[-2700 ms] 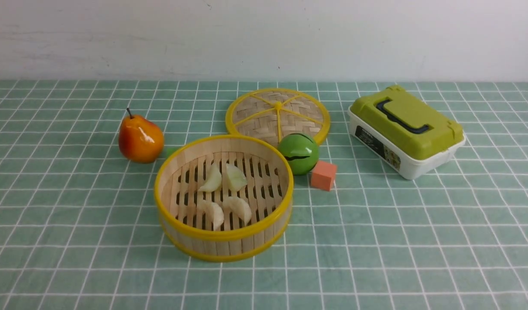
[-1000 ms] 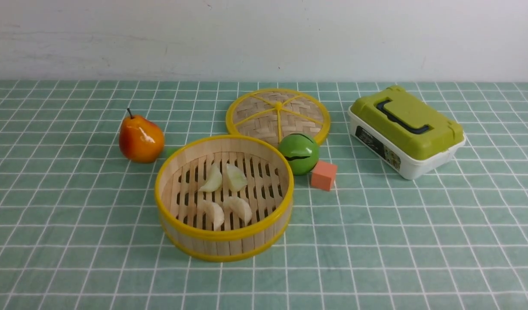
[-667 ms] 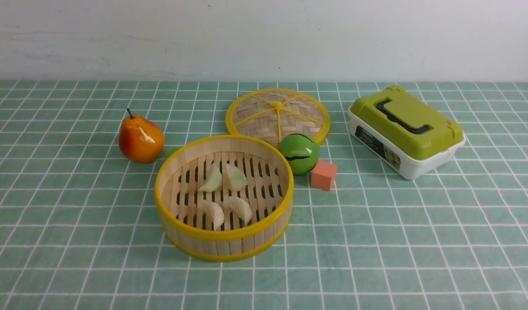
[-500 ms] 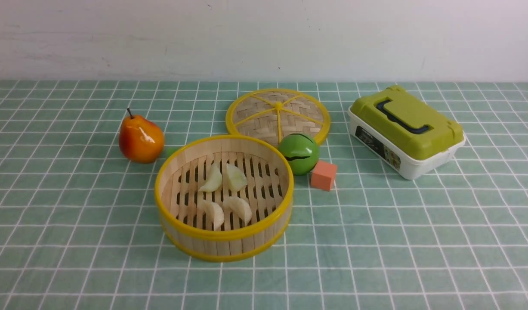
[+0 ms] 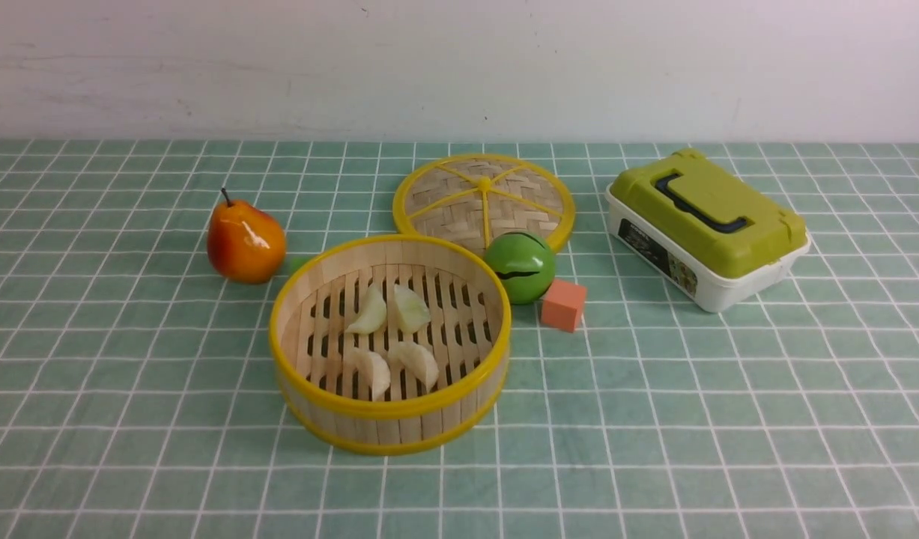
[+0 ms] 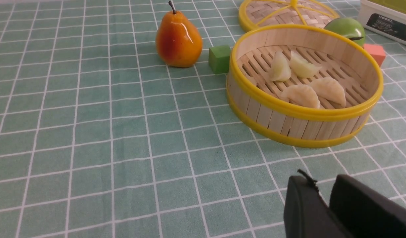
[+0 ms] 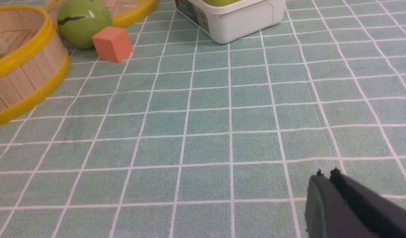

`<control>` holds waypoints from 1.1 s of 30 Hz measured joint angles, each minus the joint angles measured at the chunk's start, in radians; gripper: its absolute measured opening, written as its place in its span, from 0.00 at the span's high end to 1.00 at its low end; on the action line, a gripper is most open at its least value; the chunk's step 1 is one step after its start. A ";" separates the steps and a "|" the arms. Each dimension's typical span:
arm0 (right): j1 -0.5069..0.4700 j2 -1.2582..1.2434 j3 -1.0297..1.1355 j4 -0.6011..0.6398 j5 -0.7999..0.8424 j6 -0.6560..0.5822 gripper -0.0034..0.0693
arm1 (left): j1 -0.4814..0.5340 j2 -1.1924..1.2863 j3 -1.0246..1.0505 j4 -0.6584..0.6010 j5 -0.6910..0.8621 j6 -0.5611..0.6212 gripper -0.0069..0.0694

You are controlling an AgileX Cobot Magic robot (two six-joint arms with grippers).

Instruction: Put the dumplings into the steamer on the table with the blue tablecloth.

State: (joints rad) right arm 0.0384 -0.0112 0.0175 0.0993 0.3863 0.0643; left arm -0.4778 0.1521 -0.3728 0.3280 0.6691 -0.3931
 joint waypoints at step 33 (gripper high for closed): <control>0.000 0.000 0.000 0.000 0.001 0.000 0.87 | 0.393 -0.162 0.403 -0.295 -0.272 0.156 0.93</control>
State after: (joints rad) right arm 0.0384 -0.0112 0.0175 0.0992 0.3870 0.0643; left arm -0.0844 -0.0103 0.0306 0.0334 0.3975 -0.2366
